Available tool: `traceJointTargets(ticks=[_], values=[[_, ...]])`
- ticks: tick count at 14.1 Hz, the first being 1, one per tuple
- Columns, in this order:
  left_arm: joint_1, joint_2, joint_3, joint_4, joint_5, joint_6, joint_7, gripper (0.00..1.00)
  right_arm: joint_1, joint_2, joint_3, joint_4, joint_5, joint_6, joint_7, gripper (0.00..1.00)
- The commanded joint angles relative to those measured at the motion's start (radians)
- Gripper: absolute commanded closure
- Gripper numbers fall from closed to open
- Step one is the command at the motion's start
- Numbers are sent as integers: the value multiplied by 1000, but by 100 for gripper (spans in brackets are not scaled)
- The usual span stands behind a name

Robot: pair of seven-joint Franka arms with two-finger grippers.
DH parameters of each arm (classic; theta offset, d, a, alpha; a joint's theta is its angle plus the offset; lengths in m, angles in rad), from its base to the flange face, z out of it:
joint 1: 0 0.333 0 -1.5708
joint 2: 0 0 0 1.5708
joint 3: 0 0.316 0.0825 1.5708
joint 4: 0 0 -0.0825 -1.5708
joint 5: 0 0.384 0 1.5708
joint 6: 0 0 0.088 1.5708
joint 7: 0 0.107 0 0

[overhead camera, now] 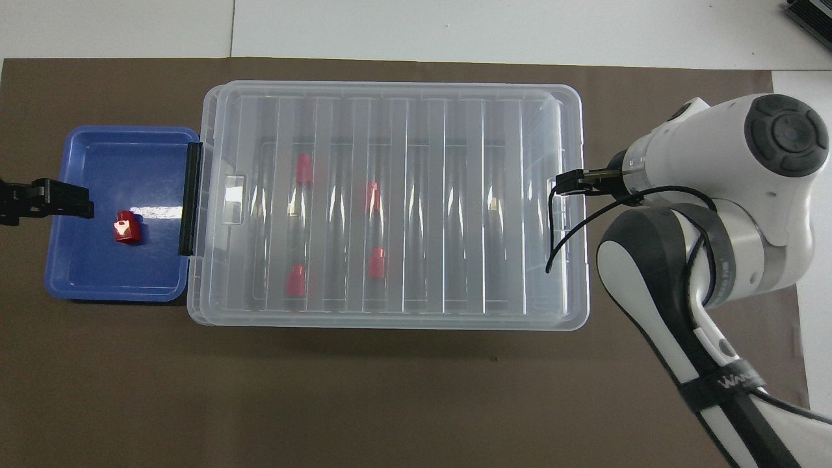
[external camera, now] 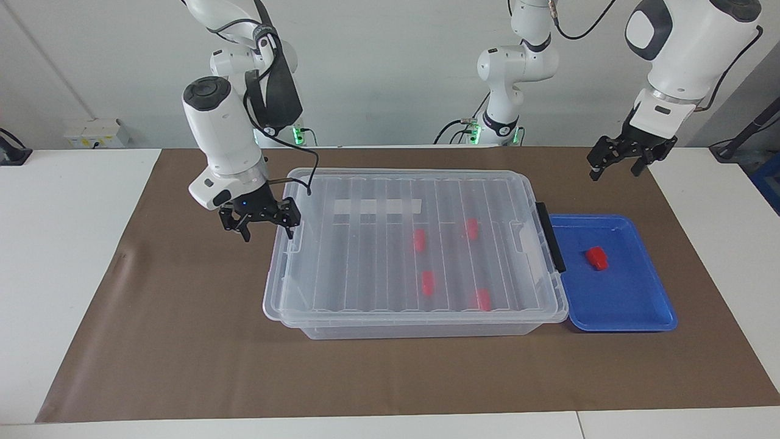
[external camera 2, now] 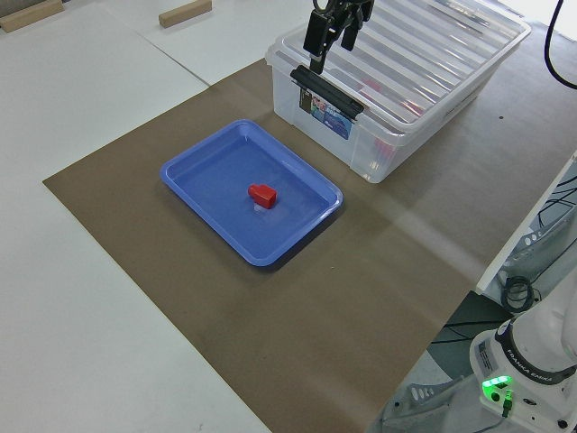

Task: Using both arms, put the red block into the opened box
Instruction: 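Reach the right gripper to the handle at the lid's far end, then slide the lid away from the tray while the left gripper grasps the block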

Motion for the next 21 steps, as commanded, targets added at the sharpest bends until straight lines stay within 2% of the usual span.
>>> traceJointTargets(ticks=[1, 2, 5, 10, 13, 17, 21], values=[[12, -28, -4, -81, -11, 74, 19, 0, 1, 11, -2, -15, 16, 34, 9, 0], [22, -22, -4, -85, -11, 97, 42, 0, 1, 11, -2, -22, 15, 39, 6, 0], [83, 33, -4, -192, -11, 302, 100, 0, -5, 14, -4, -23, -32, 27, 8, 0], [106, 133, -4, -209, -11, 446, 99, 0, -11, 16, -5, -20, -151, 10, 8, 0], [124, 159, -2, -310, -11, 612, 102, 0, -25, 16, -10, -5, -211, -32, 6, 0], [164, 268, -2, -344, -9, 718, 100, 0, -63, 10, -10, 6, -212, -61, -1, 0], [175, 294, -2, -412, -9, 805, 100, 0, -94, 7, -10, 6, -212, -67, -35, 0]])
